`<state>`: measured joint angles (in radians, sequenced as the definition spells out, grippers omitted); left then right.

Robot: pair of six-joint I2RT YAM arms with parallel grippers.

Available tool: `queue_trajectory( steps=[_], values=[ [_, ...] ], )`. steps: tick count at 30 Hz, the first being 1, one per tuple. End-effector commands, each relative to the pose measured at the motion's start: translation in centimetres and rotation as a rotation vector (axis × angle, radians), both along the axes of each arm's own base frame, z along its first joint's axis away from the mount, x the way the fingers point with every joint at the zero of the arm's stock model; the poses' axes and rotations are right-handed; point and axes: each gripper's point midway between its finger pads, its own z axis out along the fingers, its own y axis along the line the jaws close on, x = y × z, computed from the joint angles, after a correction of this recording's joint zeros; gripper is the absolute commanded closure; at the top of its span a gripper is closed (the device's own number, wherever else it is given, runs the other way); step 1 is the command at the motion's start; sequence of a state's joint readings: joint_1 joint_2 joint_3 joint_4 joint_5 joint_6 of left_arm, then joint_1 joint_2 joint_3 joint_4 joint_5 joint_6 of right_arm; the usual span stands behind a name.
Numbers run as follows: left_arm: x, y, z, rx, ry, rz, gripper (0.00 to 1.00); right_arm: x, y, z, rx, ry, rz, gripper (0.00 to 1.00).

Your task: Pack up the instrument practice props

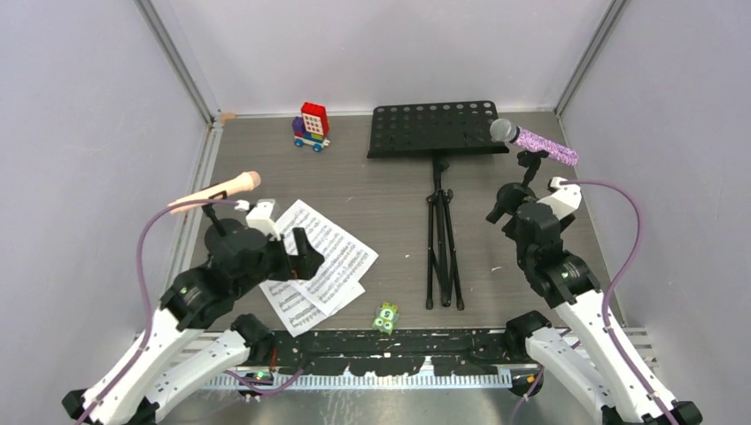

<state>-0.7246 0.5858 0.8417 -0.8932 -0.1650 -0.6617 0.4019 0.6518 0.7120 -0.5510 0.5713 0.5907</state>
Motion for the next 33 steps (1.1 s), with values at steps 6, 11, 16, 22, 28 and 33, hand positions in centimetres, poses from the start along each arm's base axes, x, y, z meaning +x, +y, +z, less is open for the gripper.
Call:
queue_trajectory(
  steps=[6,11,16,22,28,33],
  values=[
    [-1.0,2.2,4.7,-0.04,-0.24,-0.043,0.0,5.6,-5.2,2.5,-0.031,-0.135,-0.184,0.01],
    [-1.5,2.5,4.9,-0.077,-0.295,-0.051,0.0,8.1,-4.4,4.7,-0.069,-0.252,-0.095,0.01],
    [-1.5,2.7,5.0,-0.092,-0.313,-0.037,0.0,9.7,-4.4,4.5,-0.101,-0.243,-0.085,0.01],
    [-1.4,3.0,5.0,-0.088,-0.316,-0.023,0.0,11.2,-5.5,4.9,-0.12,-0.255,-0.137,0.08],
    [-1.4,3.1,5.0,-0.088,-0.323,-0.014,0.0,12.3,-6.7,5.5,-0.168,-0.251,-0.181,0.1],
    [-1.4,3.2,5.0,-0.089,-0.325,-0.013,0.0,13.2,-8.0,4.7,-0.214,-0.227,-0.215,0.12]
  ],
)
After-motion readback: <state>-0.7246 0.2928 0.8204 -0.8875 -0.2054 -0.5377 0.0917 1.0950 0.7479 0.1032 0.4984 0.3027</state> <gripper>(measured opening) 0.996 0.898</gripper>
